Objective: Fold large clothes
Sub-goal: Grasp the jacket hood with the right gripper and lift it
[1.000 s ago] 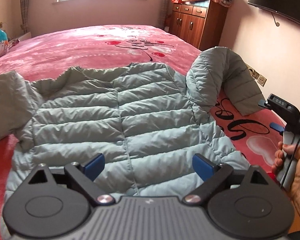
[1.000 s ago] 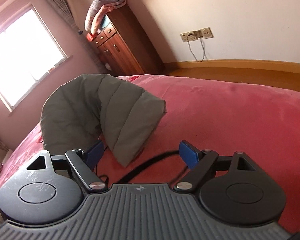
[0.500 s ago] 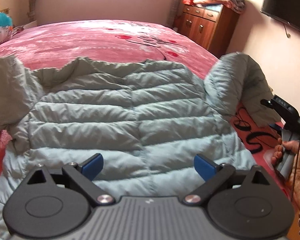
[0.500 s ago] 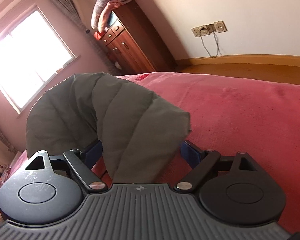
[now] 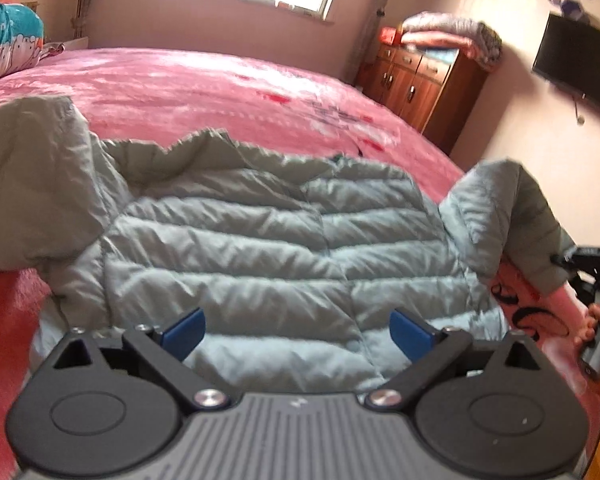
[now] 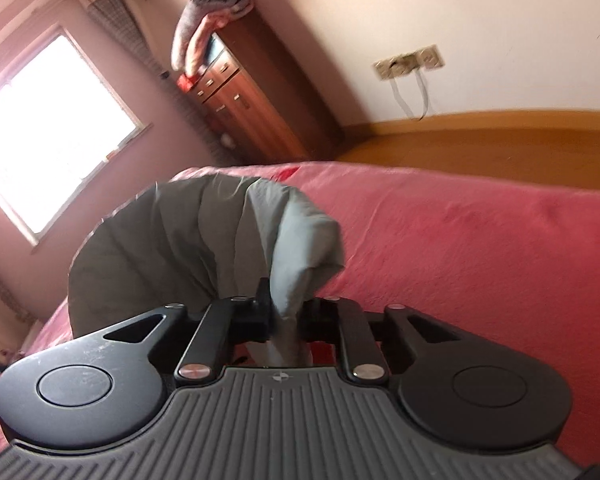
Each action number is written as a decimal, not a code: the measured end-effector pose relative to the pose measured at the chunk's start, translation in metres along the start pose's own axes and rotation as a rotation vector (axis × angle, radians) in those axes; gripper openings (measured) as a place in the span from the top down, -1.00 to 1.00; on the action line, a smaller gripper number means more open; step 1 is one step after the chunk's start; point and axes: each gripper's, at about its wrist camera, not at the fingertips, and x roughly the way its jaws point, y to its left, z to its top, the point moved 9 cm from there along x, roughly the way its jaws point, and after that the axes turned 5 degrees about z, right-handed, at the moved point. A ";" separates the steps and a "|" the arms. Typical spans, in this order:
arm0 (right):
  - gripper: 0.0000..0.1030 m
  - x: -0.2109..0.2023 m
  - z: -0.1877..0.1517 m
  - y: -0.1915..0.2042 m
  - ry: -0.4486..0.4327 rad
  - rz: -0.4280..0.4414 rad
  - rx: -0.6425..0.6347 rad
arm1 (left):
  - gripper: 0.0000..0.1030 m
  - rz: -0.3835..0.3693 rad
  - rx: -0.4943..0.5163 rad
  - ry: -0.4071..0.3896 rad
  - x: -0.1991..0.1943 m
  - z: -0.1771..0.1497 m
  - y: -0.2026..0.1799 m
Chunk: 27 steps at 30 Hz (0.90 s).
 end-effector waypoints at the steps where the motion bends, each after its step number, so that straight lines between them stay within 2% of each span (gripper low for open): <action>1: 0.77 -0.009 0.002 0.004 -0.010 -0.024 -0.018 | -0.93 -0.004 -0.005 -0.011 -0.001 0.002 0.004; 7: 0.84 -0.074 0.022 0.036 -0.029 -0.103 -0.225 | -0.93 -0.041 -0.066 -0.070 -0.002 0.012 0.031; 12: 0.85 -0.135 0.042 0.078 0.002 -0.057 -0.335 | -0.93 -0.072 -0.111 -0.098 -0.007 0.018 0.047; 19: 0.85 -0.200 0.052 0.170 0.007 0.154 -0.352 | -0.94 -0.092 -0.119 -0.147 -0.021 0.026 0.059; 27: 0.85 -0.216 0.031 0.294 0.036 0.423 -0.353 | -0.94 -0.090 -0.210 -0.140 -0.022 0.031 0.084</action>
